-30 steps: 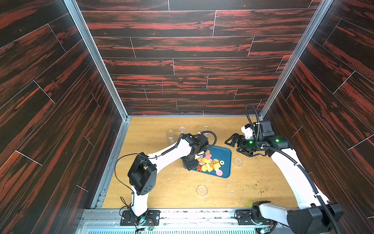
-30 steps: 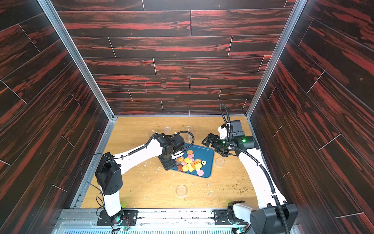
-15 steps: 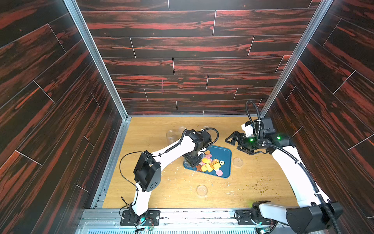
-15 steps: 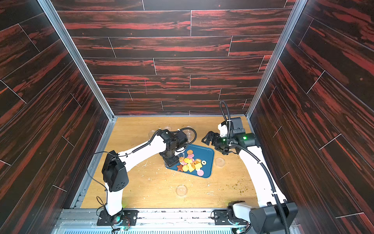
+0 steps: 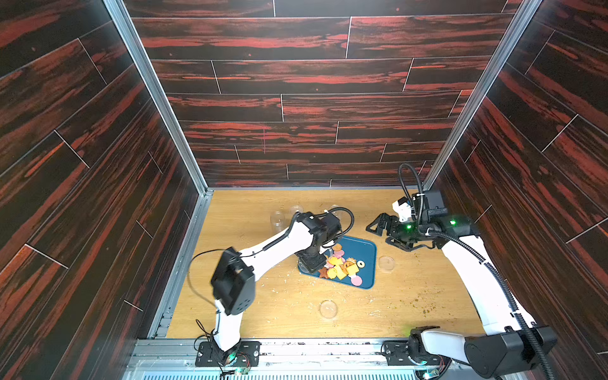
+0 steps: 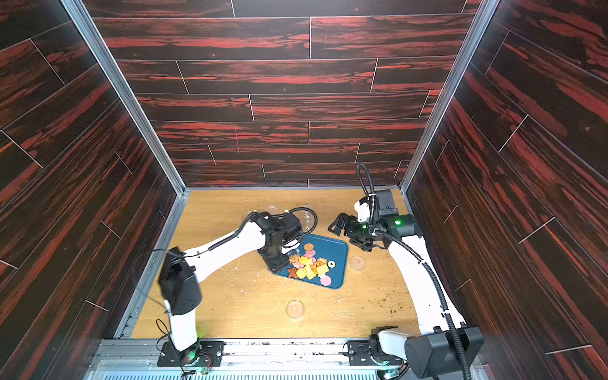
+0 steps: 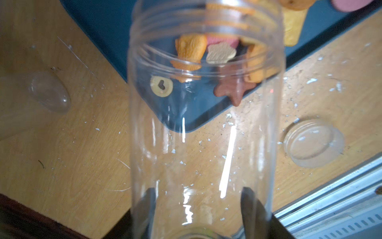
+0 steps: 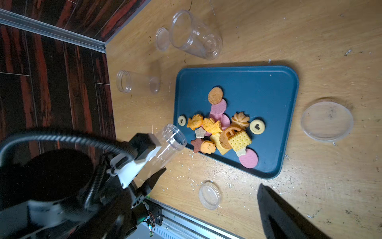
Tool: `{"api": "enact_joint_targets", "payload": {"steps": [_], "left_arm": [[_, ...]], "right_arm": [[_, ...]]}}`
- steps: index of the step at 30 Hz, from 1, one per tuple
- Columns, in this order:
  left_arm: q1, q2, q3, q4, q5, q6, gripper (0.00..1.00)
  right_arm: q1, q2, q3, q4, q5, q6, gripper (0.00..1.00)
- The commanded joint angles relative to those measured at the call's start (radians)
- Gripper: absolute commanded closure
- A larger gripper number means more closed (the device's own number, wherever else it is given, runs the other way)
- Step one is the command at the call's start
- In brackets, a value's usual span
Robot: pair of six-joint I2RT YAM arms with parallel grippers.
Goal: Pour the cookies out of the jar
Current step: Pour the cookies in the jar onto the tray.
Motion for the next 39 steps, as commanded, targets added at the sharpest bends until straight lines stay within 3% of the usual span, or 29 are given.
{"api": "enact_joint_targets", "payload": {"steps": [1, 8, 23, 29, 32, 39], "left_arm": [[0.004, -0.11, -0.065, 0.121, 0.008, -0.009, 0.59], [0.004, -0.194, -0.121, 0.164, -0.021, -0.015, 0.58], [0.005, -0.382, -0.266, 0.51, 0.014, -0.023, 0.58], [0.015, -0.494, -0.351, 0.735, 0.173, -0.027, 0.57], [0.031, -0.543, -0.394, 0.843, 0.273, -0.052, 0.57], [0.066, -0.616, -0.5, 1.028, 0.518, -0.089, 0.57]], "right_arm": [[-0.004, 0.019, 0.059, -0.041, 0.02, -0.03, 0.02], [-0.004, 0.008, 0.074, -0.042, 0.021, -0.025, 0.02], [-0.014, 0.019, 0.163, -0.094, 0.046, -0.042, 0.02], [-0.016, 0.078, 0.327, -0.161, -0.023, -0.054, 0.02], [-0.015, 0.107, 0.395, -0.189, -0.133, -0.052, 0.02], [-0.013, 0.085, 0.343, -0.113, -0.361, 0.06, 0.01]]}}
